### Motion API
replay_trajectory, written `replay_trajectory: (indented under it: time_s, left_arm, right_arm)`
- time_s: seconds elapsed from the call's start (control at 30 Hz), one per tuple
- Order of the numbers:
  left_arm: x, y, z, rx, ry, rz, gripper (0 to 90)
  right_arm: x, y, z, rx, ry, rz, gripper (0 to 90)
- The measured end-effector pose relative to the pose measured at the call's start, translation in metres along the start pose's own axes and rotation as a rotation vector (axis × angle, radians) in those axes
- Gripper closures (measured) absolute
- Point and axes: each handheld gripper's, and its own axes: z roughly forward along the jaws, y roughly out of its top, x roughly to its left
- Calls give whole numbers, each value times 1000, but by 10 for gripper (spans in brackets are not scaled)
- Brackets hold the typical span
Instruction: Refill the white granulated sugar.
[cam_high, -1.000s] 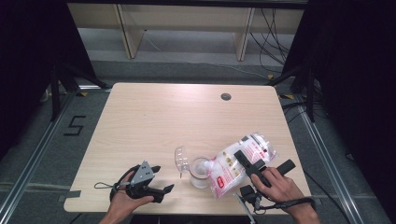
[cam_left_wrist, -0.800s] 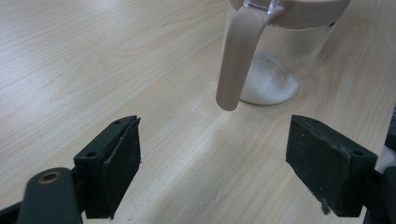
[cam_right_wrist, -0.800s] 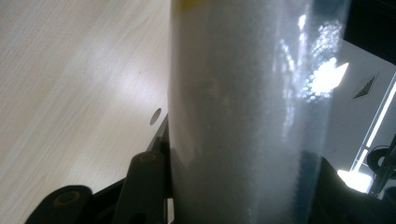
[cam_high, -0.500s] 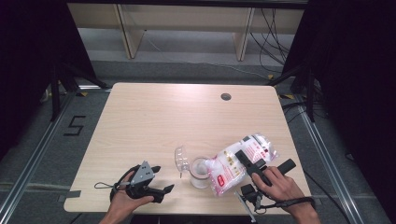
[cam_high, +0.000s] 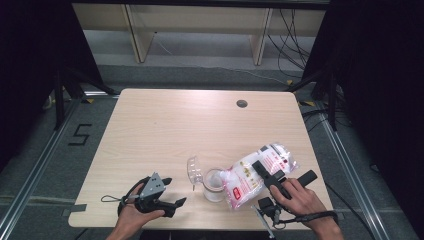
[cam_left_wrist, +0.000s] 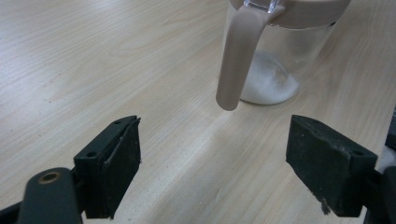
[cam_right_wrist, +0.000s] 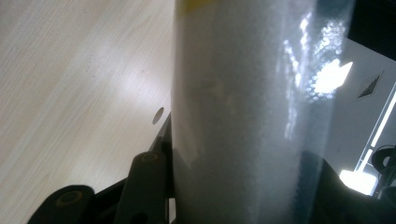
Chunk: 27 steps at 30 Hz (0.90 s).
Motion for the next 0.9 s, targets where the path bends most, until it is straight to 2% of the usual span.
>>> replay_trajectory:
  time_s: [0.1,0.47,0.53,0.6,0.9]
  left_arm:
    - [0,0,0,4,3,4,177]
    - [0,0,0,-1,2,0,177]
    - [1,1,-1,0,3,17,177]
    - [0,0,0,-1,1,-1,177]
    - [0,0,0,4,4,5,177]
  right_arm:
    - [2,0,-1,15,-6,28,637]
    - [2,0,-1,15,-2,30,639]
    - [2,-1,-1,15,-2,29,639]
    - [2,-1,-1,16,-2,28,639]
    - [2,-1,-2,15,-6,24,641]
